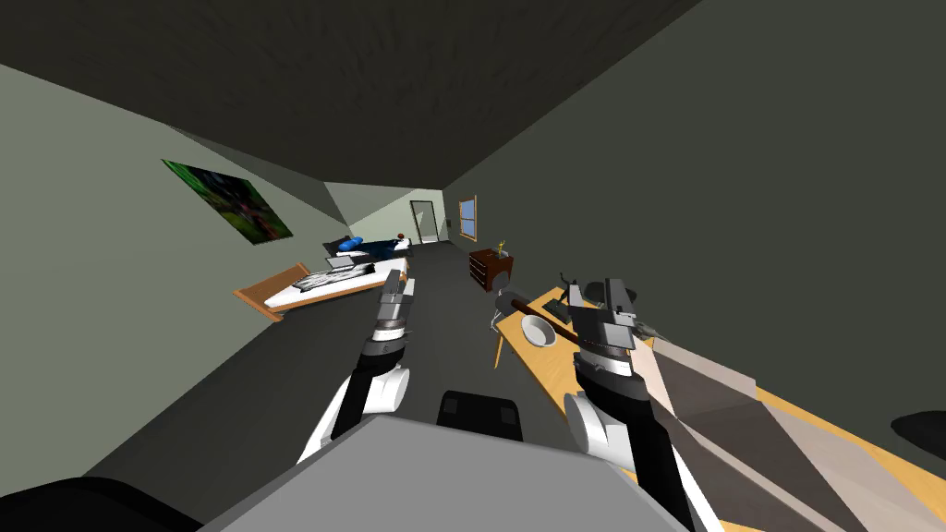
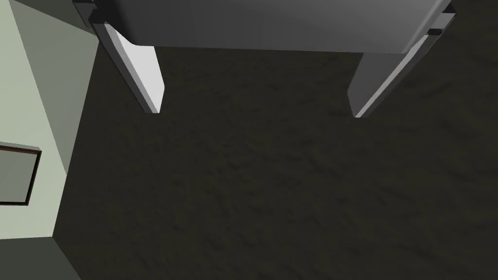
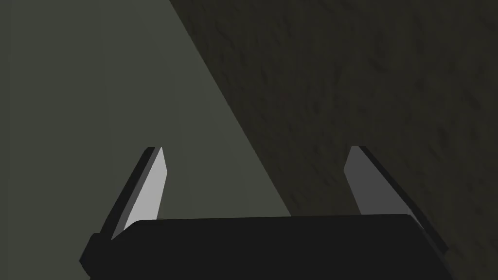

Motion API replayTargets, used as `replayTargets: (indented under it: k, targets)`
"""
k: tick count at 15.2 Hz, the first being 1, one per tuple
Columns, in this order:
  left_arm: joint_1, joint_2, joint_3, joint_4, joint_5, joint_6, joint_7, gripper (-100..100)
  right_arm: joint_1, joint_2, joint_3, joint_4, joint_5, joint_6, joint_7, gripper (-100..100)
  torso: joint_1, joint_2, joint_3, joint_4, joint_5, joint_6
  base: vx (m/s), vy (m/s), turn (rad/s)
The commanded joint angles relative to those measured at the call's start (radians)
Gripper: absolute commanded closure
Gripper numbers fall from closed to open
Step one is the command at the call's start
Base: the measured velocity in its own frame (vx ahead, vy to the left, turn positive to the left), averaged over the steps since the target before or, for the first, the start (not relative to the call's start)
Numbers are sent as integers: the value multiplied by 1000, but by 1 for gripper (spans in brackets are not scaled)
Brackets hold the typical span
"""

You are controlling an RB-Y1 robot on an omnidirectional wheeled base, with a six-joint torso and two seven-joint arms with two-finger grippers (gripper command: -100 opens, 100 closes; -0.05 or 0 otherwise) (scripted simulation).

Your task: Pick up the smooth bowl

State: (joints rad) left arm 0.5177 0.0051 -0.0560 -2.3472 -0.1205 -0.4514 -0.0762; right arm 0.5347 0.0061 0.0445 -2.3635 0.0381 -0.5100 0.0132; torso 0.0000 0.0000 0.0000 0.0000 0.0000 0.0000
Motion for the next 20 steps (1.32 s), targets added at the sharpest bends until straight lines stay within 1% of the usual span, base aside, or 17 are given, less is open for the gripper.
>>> replayTargets:
  k: [1, 2, 3, 5, 7, 8, 9, 10, 12, 13, 14, 15, 16, 17, 18, 19, 20]
  targets:
    - [0, 0, 0, 0, 0, 0, 0, 0, 1, -38, 1, 9, 8, 3, 2, -100, 0, 0, 0, 0, 0, 0, 4, 6, 11]
    - [0, 0, 0, 0, 0, 0, 0, 0, 1, -64, 2, 18, 16, 5, 4, -100, 0, 0, 0, 0, 0, 0, 14, 16, 28]
    - [0, 0, 0, 0, 0, 0, 0, 0, 1, -66, 2, 18, 16, 5, 4, -100, 0, -1, 0, 0, 0, 0, 19, 18, 21]
    - [0, 0, 0, 0, 0, 0, 0, 0, 3, -122, 5, 46, 39, 13, 10, -100, 1, -1, -1, 0, 0, 0, 23, 21, 29]
    - [0, 0, 0, 0, 0, 0, 0, 0, 4, -159, 8, 63, 54, 18, 14, -100, 1, -2, -1, 0, 0, 0, 31, 28, 29]
    - [0, 0, 0, 0, 0, 0, 0, 0, 4, -159, 8, 63, 54, 18, 14, -100, 2, -2, -1, -1, 0, 0, 33, 35, 26]
    - [0, 0, 0, 0, 0, 0, 0, 0, 5, -191, 10, 84, 72, 24, 19, -100, 2, -2, -1, -1, 0, 0, 32, 31, 35]
    - [0, 0, 0, 0, 0, 0, 0, 0, 5, -191, 10, 84, 72, 24, 19, -100, 2, -2, -1, -1, 0, 0, 30, 28, 31]
    - [0, 0, 0, 0, 0, 0, 0, 0, 8, -247, 16, 131, 112, 38, 29, -100, 2, -3, -1, -1, 0, 0, 42, 40, 55]
    - [0, 0, 0, 0, 0, 0, 0, 0, 8, -258, 16, 131, 112, 38, 29, -100, 3, -3, -2, -1, 0, 0, 51, 47, 45]
    - [0, 0, 0, 0, 0, 0, 0, 0, 9, -291, 20, 158, 136, 46, 35, -100, 3, -4, -2, -1, 1, 0, 51, 45, 46]
    - [0, 0, 0, 0, 0, 0, 0, 0, 9, -292, 20, 158, 136, 46, 35, -100, 3, -4, -2, -1, 1, 0, 49, 43, 39]
    - [0, 0, 0, 0, 0, 0, 0, 0, 11, -326, 24, 185, 160, 54, 42, -100, 3, -4, -2, -1, 1, 0, 47, 46, 48]
    - [0, 0, 0, 0, 0, 0, 0, 0, 11, -326, 24, 187, 160, 54, 42, -100, 3, -4, -2, -1, 1, 0, 45, 40, 43]
    - [0, 0, 0, 0, 0, 0, 0, 0, 13, -361, 28, 216, 186, 62, 49, -100, 3, -4, -2, -1, 1, 0, 50, 43, 56]
    - [0, 0, 0, 0, 0, 0, 0, 0, 13, -361, 28, 217, 186, 62, 49, -100, 3, -4, -2, -1, 1, 0, 45, 39, 47]
    - [0, 0, 0, 0, 0, 0, 0, 0, 15, -396, 32, 249, 214, 72, 56, -100, 3, -4, -2, -1, 1, 0, 51, 45, 62]
